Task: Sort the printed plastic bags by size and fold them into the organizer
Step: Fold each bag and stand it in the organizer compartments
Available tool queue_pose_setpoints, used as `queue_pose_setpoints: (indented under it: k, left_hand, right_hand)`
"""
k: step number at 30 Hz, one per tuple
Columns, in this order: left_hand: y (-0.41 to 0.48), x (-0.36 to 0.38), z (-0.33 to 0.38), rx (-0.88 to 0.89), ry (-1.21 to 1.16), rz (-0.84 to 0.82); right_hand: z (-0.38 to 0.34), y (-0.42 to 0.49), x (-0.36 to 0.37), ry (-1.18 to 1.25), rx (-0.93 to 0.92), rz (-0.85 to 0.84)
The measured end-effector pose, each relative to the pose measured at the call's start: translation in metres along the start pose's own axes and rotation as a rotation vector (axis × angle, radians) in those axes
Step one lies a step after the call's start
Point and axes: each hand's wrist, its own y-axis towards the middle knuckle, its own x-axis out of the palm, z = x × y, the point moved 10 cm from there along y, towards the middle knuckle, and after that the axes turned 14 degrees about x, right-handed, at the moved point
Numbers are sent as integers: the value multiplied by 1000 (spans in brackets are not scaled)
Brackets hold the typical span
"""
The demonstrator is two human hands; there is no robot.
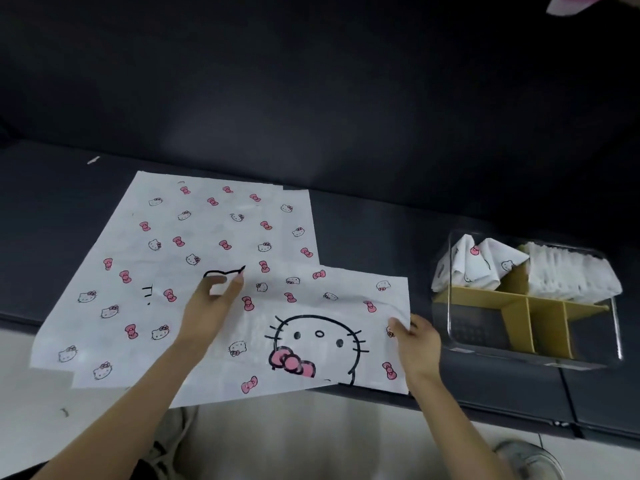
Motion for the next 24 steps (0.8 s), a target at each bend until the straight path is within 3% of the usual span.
queue_pose_setpoints:
  k: [3, 6, 9, 11, 13, 17, 19, 21, 22, 24]
  left_hand:
    - [-13, 1, -18, 14, 112, -33]
    - [-23, 4, -26, 79, 417, -80]
    - [-30, 9, 1, 452, 888, 22]
    - [-46, 33, 21, 759, 986, 68]
    - [-58, 71, 19, 891, 974, -116]
    - [-69, 109, -18, 824, 1025, -383]
    - [-69, 111, -24, 800, 1026, -387]
    - [-70, 111, -24, 805, 1023, -380]
    - [-70, 111, -23, 806, 1018, -376]
    - [-70, 111, -23, 793, 1010, -381]
  right_hand:
    - [-5, 10, 3, -85, -20, 60]
    - [-4, 16, 7, -139, 4, 46]
    - [0, 17, 7, -180, 7, 33]
    - [0, 15, 7, -174, 3, 32]
    - [-2, 13, 7, -181, 0, 40]
    - [-5, 5, 1, -169, 1, 42]
    - [-19, -11, -12, -334, -126, 221]
    - [-40, -41, -8, -693, -441, 530]
    - [-42, -55, 11, -798, -584, 535]
    - [-29, -80, 62, -875, -784, 345]
